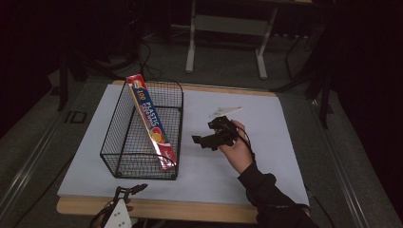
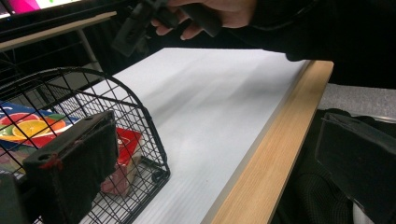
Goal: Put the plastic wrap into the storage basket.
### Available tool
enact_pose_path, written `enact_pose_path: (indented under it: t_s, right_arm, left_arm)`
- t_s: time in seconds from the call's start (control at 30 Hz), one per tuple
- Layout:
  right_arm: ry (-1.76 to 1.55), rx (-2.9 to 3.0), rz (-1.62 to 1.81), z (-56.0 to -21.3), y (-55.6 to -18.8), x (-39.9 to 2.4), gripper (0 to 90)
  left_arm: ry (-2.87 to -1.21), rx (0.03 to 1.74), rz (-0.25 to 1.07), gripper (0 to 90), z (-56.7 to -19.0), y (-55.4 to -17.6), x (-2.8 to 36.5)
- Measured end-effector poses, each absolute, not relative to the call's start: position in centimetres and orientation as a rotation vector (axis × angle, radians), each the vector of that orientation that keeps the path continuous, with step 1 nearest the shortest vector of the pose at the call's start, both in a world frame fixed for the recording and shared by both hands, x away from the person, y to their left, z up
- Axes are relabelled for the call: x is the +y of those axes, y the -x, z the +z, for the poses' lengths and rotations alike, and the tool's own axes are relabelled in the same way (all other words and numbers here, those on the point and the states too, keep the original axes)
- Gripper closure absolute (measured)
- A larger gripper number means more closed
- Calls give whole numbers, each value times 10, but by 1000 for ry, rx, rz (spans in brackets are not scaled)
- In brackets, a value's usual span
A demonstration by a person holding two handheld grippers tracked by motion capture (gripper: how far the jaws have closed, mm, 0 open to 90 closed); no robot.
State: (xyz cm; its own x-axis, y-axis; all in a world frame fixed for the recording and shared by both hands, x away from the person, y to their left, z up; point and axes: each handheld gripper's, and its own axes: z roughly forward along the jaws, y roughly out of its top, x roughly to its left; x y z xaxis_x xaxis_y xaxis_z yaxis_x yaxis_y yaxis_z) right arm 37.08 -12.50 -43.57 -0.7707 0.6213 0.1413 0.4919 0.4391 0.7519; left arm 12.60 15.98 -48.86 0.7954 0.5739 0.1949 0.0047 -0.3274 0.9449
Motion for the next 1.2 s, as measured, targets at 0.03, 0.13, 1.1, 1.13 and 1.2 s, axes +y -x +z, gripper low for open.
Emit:
enact_pose_path:
  t_s: [0.03, 0.13, 1.1, 1.13, 1.2]
  right_arm:
    - [-983, 2535, 1251, -437, -369, -127, 141]
    - [-971, 2533, 1265, -440, -361, -134, 141]
    - [-1068, 2449, 1200, -490, -304, -234, 145]
    - [-1068, 2450, 1200, -492, -302, -236, 144]
    - [-1069, 2447, 1207, -493, -301, -238, 144]
  left_arm:
    - [-1829, 443, 614, 1, -489, -126, 160]
    - [-1831, 444, 614, 1, -489, -126, 159]
    - [-1845, 440, 608, 1, -490, -126, 157]
    - [-1845, 440, 608, 0, -490, -126, 157]
    - [-1847, 439, 608, 1, -490, -126, 157]
